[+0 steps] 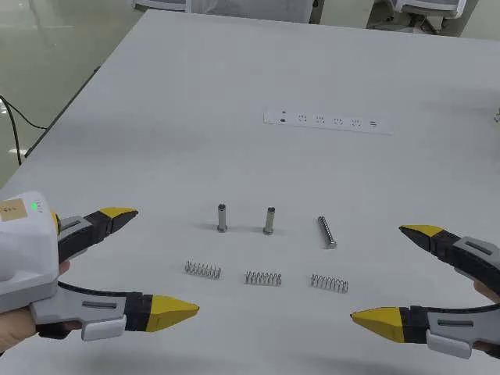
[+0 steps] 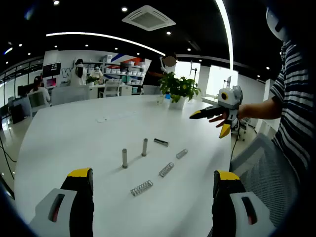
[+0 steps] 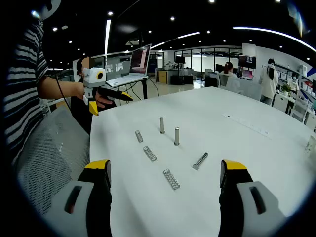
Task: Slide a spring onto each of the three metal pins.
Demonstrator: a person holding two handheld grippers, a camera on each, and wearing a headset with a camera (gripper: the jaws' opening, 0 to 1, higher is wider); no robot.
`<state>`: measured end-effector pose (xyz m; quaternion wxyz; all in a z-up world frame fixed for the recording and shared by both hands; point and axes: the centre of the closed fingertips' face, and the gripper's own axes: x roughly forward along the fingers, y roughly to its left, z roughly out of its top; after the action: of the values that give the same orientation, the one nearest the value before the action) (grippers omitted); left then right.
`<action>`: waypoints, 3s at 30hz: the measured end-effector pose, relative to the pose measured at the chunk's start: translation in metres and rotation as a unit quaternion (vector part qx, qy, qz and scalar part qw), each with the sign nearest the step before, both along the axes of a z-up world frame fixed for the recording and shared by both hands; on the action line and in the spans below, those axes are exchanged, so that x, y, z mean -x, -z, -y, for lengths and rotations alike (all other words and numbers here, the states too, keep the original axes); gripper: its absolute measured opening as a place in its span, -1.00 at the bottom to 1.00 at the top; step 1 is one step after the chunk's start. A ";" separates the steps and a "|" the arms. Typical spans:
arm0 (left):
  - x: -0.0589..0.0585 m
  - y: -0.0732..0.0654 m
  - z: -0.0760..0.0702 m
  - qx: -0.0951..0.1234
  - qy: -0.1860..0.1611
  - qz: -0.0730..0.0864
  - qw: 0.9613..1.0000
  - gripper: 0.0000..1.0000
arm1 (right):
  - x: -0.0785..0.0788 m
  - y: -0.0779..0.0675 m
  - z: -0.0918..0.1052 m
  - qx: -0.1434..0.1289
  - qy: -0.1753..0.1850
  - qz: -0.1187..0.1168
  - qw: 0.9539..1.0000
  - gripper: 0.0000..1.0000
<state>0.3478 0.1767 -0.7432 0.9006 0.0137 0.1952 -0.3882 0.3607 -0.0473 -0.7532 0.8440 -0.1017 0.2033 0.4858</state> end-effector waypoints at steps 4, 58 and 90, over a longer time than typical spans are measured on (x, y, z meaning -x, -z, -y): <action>0.000 0.000 -0.001 -0.001 -0.001 -0.001 1.000 0.98 | -0.001 0.001 0.003 -0.001 0.002 0.000 1.000 0.84; 0.006 0.010 0.009 -0.001 0.021 0.000 1.000 0.98 | 0.010 0.027 0.007 0.003 -0.016 -0.015 1.000 0.99; 0.006 0.021 0.003 -0.004 0.013 -0.012 1.000 0.98 | -0.012 0.025 -0.002 0.012 -0.012 -0.037 0.999 0.81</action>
<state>0.3415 0.1738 -0.7643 0.8929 0.0156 0.2076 -0.3993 0.3727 -0.0456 -0.7780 0.8286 -0.0959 0.2390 0.4971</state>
